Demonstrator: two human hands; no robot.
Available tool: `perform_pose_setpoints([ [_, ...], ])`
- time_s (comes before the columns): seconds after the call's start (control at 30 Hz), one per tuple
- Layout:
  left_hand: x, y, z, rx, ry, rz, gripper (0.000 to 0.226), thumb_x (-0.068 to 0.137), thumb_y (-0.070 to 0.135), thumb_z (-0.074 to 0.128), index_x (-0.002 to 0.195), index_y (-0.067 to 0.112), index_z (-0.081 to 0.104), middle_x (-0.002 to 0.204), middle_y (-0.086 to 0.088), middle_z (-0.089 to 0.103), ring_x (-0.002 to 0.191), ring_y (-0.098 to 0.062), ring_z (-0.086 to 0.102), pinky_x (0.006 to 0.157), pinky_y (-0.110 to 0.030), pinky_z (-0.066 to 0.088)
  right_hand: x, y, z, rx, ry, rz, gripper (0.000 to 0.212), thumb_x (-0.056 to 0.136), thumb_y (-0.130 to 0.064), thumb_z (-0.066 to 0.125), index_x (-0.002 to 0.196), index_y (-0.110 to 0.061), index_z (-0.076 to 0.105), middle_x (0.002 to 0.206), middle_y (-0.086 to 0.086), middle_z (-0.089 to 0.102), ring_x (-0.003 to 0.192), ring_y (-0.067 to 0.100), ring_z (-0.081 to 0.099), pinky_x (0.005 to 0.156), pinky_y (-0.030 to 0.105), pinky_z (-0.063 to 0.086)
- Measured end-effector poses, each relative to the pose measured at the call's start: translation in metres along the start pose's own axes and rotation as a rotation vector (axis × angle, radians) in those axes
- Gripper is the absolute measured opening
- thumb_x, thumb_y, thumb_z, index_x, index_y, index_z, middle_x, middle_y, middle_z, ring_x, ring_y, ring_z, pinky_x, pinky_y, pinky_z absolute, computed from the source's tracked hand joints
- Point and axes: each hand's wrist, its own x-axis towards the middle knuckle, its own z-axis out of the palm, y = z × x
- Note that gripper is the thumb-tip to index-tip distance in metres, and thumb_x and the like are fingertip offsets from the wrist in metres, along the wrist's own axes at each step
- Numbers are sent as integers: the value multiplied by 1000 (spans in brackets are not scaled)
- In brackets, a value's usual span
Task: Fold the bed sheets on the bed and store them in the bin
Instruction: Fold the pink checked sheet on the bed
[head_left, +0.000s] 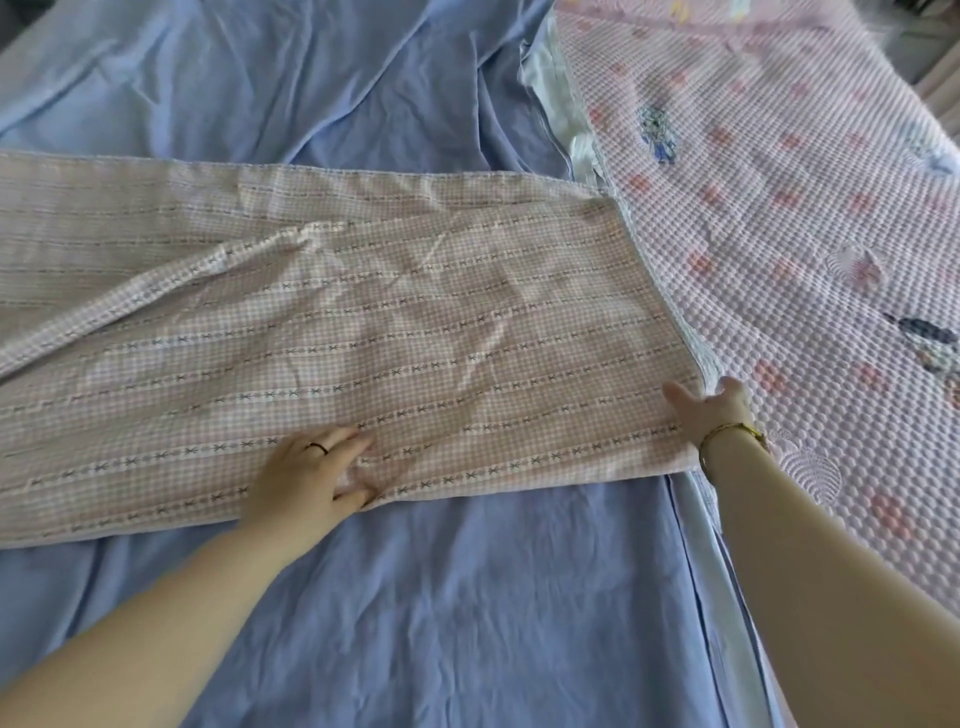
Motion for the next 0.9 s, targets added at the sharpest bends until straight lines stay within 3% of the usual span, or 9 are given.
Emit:
perform_pose_setpoints([
  [0.07, 3, 0, 5, 128, 44, 82, 65, 54, 23, 89, 114, 10, 66, 115, -6, 65, 101, -32, 62, 86, -44, 47, 9, -1, 0, -79, -31, 23, 73, 88, -37, 58, 145, -11, 20, 147, 13, 29, 130, 33, 36, 102, 42, 33],
  [0.17, 7, -4, 16, 200, 176, 155, 58, 32, 13, 94, 85, 3, 74, 85, -10, 72, 71, -31, 69, 60, -44, 54, 19, 4, 3, -171, -7, 43, 67, 84, -43, 59, 139, -13, 33, 140, 15, 39, 127, 35, 38, 105, 44, 34],
  [0.27, 11, -1, 15, 171, 283, 183, 37, 41, 3, 91, 75, 3, 74, 76, -9, 72, 64, -28, 69, 53, -42, 54, 26, 7, 3, -135, 60, 23, 64, 83, -39, 63, 135, -13, 36, 142, 14, 33, 131, 33, 30, 110, 44, 26],
  [0.33, 12, -1, 14, 159, 351, 236, 12, 60, 9, 75, 71, 4, 74, 71, -6, 72, 59, -25, 68, 47, -37, 53, 30, 9, 2, -44, 39, 10, 66, 84, -33, 64, 138, -13, 32, 138, 13, 38, 124, 32, 38, 103, 41, 33],
  [0.43, 12, 0, 7, 96, 411, 239, 22, 70, 15, 55, 72, 5, 74, 69, -3, 72, 52, -22, 66, 41, -29, 49, 30, 6, 0, -90, 73, -74, 40, 88, -24, 56, 123, -6, 49, 98, 9, 51, 92, 26, 50, 79, 34, 40],
  [0.53, 6, 5, -6, 69, 467, 235, 38, 77, 21, 41, 77, 3, 74, 73, -7, 73, 52, -24, 67, 41, -28, 48, 21, -1, -9, -180, 201, -234, 23, 90, -23, 51, 109, -11, 57, 89, 6, 50, 107, 33, 49, 97, 41, 34],
  [0.67, -7, 9, -35, 39, 556, 207, 38, 78, 20, 41, 82, 0, 74, 79, -13, 72, 65, -27, 69, 51, -33, 52, -4, -12, -33, -140, 317, -341, 28, 90, -25, 50, 112, -10, 58, 105, 15, 60, 112, 34, 46, 103, 42, 30],
  [0.8, -39, 3, -31, 12, 551, 295, 56, 97, 32, 30, 82, 1, 74, 82, -10, 73, 86, -16, 50, 70, -24, 42, -27, 11, -54, -45, 295, -295, 40, 80, -31, 51, 106, -3, 58, 107, 18, 58, 108, 37, 49, 96, 47, 38],
  [0.9, -52, 0, -1, 47, 435, 306, 56, 96, 35, 31, 77, 5, 76, 81, -6, 73, 81, -14, 62, 76, -25, 41, -39, 46, -46, -18, 97, -86, 21, 83, -22, 57, 87, -1, 58, 78, 16, 54, 72, 29, 49, 64, 33, 37],
])
